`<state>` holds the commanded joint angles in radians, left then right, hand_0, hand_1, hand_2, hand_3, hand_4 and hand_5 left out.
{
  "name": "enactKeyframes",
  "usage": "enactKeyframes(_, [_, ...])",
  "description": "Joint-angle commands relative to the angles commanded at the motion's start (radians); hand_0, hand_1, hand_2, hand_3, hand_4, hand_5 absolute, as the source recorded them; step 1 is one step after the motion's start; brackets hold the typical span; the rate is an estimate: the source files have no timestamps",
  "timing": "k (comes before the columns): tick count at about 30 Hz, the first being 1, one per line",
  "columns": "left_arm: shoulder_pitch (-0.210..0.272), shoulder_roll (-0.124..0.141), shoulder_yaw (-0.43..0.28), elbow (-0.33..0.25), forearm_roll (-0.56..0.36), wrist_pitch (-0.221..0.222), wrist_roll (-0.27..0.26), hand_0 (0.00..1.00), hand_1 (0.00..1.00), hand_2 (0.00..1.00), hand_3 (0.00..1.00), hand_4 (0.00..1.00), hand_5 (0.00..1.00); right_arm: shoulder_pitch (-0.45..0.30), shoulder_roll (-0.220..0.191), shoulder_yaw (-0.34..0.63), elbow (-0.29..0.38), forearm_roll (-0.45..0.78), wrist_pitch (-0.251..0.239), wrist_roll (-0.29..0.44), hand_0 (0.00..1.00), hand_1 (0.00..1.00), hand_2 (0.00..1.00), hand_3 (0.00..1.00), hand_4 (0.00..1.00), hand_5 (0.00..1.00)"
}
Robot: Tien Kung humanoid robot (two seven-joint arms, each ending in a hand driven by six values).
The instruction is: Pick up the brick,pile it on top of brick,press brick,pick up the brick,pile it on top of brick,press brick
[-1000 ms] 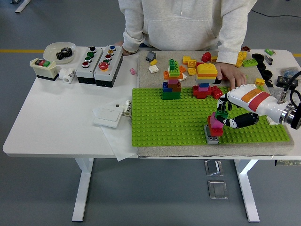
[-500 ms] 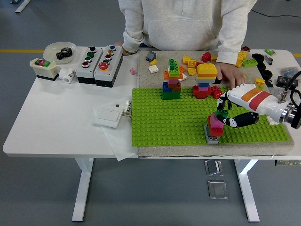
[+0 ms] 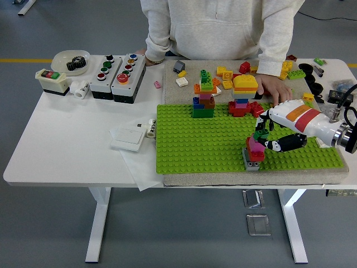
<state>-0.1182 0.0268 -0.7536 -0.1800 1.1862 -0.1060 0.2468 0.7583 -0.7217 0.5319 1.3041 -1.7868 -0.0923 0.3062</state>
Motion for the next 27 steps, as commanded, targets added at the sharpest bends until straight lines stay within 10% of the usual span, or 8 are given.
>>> enactKeyframes(27, [0.003, 0.0, -0.012, 0.0, 0.016, 0.0, 0.004, 0.794, 0.71, 0.605, 0.535, 0.528, 0.51, -0.008, -0.008, 0.01, 0.014, -0.001, 0.022, -0.004, 0.279, 0.432, 0.538, 0.541, 0.681, 0.188])
